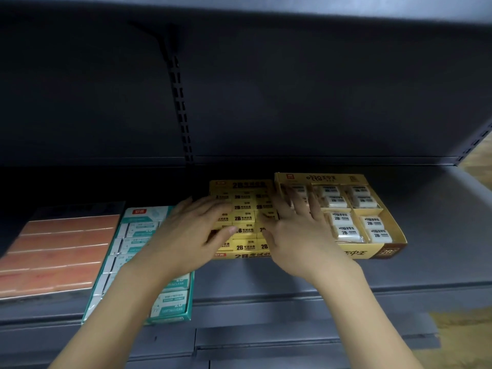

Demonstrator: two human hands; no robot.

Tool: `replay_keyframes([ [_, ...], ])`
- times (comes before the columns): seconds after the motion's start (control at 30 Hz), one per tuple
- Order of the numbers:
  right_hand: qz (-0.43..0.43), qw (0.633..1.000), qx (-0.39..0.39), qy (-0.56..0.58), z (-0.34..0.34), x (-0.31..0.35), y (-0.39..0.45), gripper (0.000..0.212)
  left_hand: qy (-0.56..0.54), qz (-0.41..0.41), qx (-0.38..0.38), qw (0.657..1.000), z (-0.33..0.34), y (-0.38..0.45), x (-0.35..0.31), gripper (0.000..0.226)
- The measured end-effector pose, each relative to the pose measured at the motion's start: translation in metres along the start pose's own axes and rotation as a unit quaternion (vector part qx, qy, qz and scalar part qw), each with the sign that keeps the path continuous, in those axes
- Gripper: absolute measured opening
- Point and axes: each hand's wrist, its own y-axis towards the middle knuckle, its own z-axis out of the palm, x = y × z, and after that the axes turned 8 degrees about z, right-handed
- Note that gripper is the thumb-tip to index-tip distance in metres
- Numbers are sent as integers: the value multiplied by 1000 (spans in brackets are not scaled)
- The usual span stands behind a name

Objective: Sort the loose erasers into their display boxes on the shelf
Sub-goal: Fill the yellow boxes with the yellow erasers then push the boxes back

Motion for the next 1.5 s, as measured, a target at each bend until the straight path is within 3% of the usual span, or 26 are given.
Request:
replay_keyframes([
  [0.13, -9, 1000, 6, 8, -2, 2, 5, 42, 32, -29, 48, 998, 2, -1, 2, 107],
  [0.27, 8, 1000, -9, 26, -2, 3, 21, 44, 36, -47, 41, 997, -1, 1, 2, 97],
  [0.4, -12, 1000, -5, 0, 6, 19, 32, 49, 81, -66, 63, 993, -3, 6, 3, 110],
  [0.57, -28, 998, -23, 42, 6, 23, 35, 48, 84, -75, 74, 991, -10, 5, 3, 97],
  [0.77, -83, 994, -32, 61, 11, 41, 36, 46, 60, -150, 5, 987, -19, -30, 14, 93],
  [0.93, -110, 987, -3, 116, 15, 79, 22, 51, 59, -195, -11, 979, -29, -76, 33, 70],
  [1.13, -65, 988, -22, 140, 10, 132, 7, 55, 40, -233, -23, 971, -40, -125, 63, 81],
  [1.23, -31, 991, 7, 134, 13, 159, -1, 59, 53, -315, -8, 948, -39, -140, 76, 64],
  [1.33, 6, 993, 18, 114, 25, 181, -6, 70, 32, -373, 5, 927, -38, -150, 85, 71],
  [1.4, 16, 995, 1, 99, 31, 186, -7, 76, 5, -353, -40, 935, -35, -158, 90, 76],
  [1.5, 25, 994, 1, 107, 33, 186, -5, 62, -28, -323, -109, 940, -33, -165, 94, 71],
])
